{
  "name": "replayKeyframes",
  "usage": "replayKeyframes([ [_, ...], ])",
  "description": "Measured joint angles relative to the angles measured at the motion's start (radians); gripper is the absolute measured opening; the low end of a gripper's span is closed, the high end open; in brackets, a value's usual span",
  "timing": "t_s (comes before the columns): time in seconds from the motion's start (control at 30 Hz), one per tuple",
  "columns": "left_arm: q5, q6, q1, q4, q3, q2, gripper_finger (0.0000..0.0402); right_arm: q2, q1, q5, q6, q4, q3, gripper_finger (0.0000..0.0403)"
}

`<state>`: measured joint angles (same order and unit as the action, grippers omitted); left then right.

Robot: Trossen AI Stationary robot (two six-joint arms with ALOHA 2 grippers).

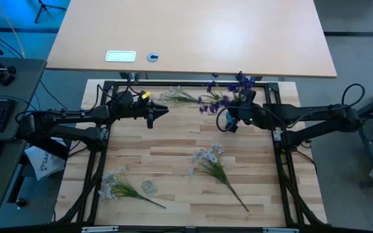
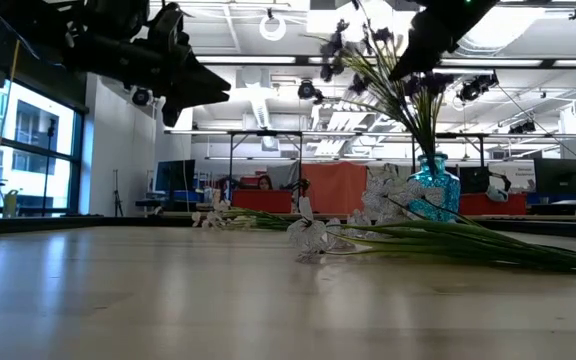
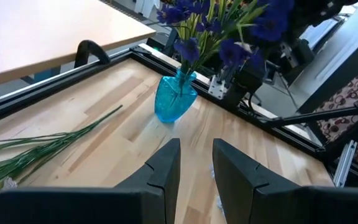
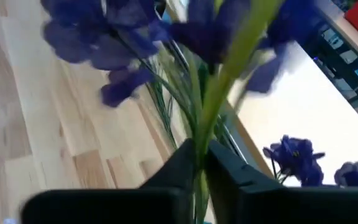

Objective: Sort flowers into vase by color
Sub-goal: Put the violet flowers into the blue vase

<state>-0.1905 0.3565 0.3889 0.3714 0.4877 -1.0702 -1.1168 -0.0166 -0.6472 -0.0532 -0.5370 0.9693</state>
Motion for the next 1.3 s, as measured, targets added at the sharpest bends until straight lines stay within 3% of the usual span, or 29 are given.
replayKeyframes([
  [0.3, 0.0, 0.0, 0.0, -0.004, 0.0, 0.0, 0.0083, 0.064, -0.006, -0.141, 0.158, 0.008, 0.032, 0.0005],
  [0.63, 0.008, -0.001, 0.0, -0.007, 0.0, 0.0, 0.0083, 0.072, -0.01, -0.234, 0.468, -0.186, 0.03, 0.0002],
  [1.03, 0.021, -0.002, 0.0, -0.008, 0.0, 0.0, 0.0083, 0.021, -0.009, -0.231, 0.625, -0.294, 0.03, 0.0001],
  [1.3, 0.021, -0.002, 0.002, -0.008, 0.0, 0.0, 0.0083, -0.011, -0.009, -0.127, 0.596, -0.291, 0.03, 0.0008],
])
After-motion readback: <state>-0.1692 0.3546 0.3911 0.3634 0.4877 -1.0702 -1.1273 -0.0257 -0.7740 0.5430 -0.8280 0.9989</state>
